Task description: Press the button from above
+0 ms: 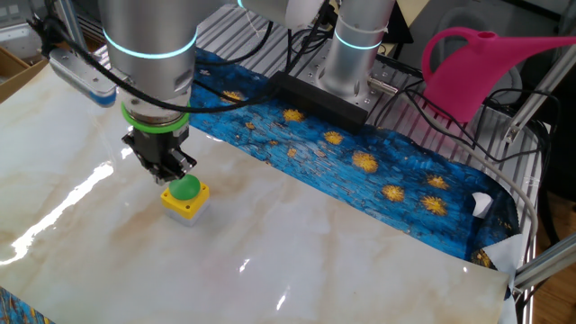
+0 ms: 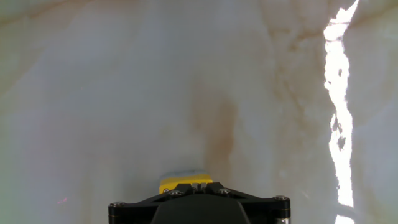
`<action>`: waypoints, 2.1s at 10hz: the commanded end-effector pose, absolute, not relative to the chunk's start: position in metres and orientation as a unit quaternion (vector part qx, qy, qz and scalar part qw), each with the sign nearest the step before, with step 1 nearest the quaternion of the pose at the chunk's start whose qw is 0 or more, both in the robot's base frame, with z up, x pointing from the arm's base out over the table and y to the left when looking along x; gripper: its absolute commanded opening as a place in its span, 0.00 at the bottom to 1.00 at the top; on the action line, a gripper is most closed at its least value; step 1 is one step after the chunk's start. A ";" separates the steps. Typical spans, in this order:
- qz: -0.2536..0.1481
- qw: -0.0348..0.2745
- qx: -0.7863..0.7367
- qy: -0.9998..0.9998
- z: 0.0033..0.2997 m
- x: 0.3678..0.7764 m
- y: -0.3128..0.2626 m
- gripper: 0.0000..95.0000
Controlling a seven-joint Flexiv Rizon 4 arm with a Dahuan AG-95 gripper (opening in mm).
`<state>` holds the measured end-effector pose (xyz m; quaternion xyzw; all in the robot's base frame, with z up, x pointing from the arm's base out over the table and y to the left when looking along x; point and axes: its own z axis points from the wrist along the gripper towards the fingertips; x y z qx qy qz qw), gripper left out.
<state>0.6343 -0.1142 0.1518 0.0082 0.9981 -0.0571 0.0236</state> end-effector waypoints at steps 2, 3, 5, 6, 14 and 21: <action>-0.030 0.079 -0.014 0.996 0.153 0.630 -0.115 0.00; -0.025 0.079 -0.016 0.996 0.153 0.630 -0.115 0.00; -0.012 0.086 0.019 0.996 0.153 0.630 -0.115 0.00; -0.011 0.087 0.024 0.996 0.153 0.630 -0.115 0.00; -0.010 0.087 0.029 0.996 0.148 0.627 -0.109 0.00; -0.011 0.090 0.018 0.996 0.150 0.627 -0.109 0.00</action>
